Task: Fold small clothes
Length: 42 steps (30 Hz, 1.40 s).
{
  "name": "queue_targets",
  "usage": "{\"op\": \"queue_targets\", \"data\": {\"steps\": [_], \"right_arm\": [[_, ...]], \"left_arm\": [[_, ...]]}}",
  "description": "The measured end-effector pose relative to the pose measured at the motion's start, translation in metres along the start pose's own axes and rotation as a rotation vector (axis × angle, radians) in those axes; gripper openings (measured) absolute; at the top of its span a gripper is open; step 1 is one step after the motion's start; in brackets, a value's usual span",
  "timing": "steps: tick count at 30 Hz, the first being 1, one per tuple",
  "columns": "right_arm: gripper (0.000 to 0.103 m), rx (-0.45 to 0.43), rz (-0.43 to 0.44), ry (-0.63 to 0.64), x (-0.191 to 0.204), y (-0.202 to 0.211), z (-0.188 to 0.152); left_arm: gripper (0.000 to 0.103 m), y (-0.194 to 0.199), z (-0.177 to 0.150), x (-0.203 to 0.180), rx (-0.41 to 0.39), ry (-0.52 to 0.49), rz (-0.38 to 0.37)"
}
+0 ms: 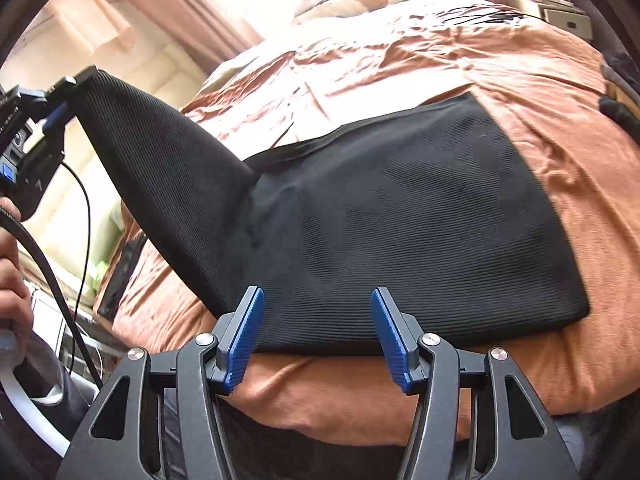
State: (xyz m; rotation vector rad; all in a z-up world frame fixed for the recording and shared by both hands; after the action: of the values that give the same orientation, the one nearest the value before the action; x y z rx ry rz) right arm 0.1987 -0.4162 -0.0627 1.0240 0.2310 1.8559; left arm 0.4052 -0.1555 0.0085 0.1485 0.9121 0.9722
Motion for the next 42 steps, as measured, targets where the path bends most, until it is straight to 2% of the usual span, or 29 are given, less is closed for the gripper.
{"op": "queue_targets", "data": {"steps": [19,29,35,36,38,40,42], "right_arm": [[0.054,-0.079,-0.058,-0.158,-0.075,0.084,-0.035],[0.054,-0.073,-0.08,-0.223,-0.098,0.096,-0.041],[0.054,-0.059,-0.075,-0.207,-0.095,0.093,-0.04],[0.054,-0.054,-0.075,-0.201,-0.094,0.091,-0.04],[0.054,-0.046,-0.067,-0.195,-0.092,0.085,-0.039],[0.054,-0.032,-0.063,-0.191,-0.091,0.077,-0.039],[0.054,-0.022,-0.064,-0.195,-0.094,0.068,-0.038]], "left_arm": [[0.007,-0.107,-0.097,-0.065,0.249,-0.093,-0.045],[0.007,-0.15,-0.152,-0.08,0.383,-0.1,-0.065],[0.008,-0.172,-0.177,-0.083,0.455,-0.114,-0.039],[0.012,-0.174,-0.179,-0.082,0.472,-0.113,-0.039],[0.028,-0.173,-0.182,-0.079,0.5,-0.099,-0.06],[0.053,-0.166,-0.179,-0.07,0.48,-0.091,-0.055],[0.058,-0.154,-0.174,-0.057,0.438,-0.087,-0.028]]}}
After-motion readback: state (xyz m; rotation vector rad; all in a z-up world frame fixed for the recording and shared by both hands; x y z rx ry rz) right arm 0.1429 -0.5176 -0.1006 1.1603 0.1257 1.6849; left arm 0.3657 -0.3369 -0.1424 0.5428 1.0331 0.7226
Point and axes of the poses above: each gripper's, at about its wrist camera, not at the fingertips, and y roughly against the way its jaws point, x to its left, z to its top, the point moved 8 cm from there along -y, roughly the way its jaws point, and after that the axes turned 3 degrees about z, right-handed, at the moved point
